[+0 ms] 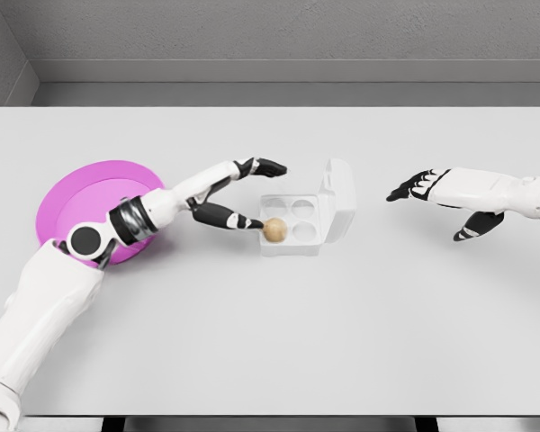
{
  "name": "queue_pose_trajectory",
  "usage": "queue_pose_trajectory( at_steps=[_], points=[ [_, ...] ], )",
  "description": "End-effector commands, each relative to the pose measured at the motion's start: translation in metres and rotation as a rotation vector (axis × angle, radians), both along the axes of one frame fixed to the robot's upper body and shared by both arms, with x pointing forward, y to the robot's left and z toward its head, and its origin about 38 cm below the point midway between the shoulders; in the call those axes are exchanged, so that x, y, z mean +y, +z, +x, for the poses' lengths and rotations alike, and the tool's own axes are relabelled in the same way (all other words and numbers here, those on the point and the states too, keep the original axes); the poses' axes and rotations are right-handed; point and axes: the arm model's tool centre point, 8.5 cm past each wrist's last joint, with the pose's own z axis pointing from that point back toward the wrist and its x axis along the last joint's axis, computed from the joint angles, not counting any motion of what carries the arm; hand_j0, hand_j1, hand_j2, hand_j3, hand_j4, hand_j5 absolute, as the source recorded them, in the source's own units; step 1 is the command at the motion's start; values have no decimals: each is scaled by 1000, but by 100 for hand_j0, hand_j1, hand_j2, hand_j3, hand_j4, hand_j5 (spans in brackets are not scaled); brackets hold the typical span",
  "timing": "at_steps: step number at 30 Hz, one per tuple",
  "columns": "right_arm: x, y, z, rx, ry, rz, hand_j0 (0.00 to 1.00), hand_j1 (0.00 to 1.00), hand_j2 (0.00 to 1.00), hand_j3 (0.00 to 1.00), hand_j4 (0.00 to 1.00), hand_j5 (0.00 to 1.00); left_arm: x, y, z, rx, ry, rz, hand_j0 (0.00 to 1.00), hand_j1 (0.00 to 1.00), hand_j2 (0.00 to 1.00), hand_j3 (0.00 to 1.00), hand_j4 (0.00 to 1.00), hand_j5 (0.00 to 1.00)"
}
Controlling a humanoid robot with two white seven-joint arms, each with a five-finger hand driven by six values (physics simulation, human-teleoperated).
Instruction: Pack egg into the box and close the box lid
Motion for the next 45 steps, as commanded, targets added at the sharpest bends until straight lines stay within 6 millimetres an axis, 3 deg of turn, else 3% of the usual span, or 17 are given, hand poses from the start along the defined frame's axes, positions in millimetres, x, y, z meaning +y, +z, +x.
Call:
queue_pose_trajectory(
  at_steps=[1,3,6,8,11,13,19,34,45],
  points=[
    [0,1,0,-1,0,5,100,100,100,100,100,100,25,33,-5,-53,-9,-32,92,92,92,92,92,92],
    [0,1,0,-1,0,5,100,100,100,100,100,100,35,42,-21,-54,-54,-28,100,100,100,100,100,100],
    [0,1,0,0,-4,7,100,100,100,100,100,100,54,62,-33,-100,-77,17,100,100,100,100,100,100],
    [-1,-4,-1,12,-7,6,100,100,100,100,100,100,59,75,-52,-123,-120,31,100,100,100,100,100,100],
    [1,-9,-3,25,0,0,100,100,100,100,100,100,97,77,-58,-94,-75,93,100,100,100,100,100,100],
    [8,-15,-4,38,16,3,100,100,100,100,100,100,104,74,-61,-82,-66,112,100,100,100,100,100,100],
    [36,-22,-2,42,64,47,100,100,100,100,100,100,103,74,-61,-82,-68,111,100,100,100,100,100,100],
    [66,2,6,-24,132,90,100,100,100,100,100,100,102,71,-62,-75,-75,116,100,100,100,100,100,100],
    [105,13,2,-64,222,147,100,100,100,100,100,100,103,72,-62,-76,-74,119,100,100,100,100,100,100]
  ],
)
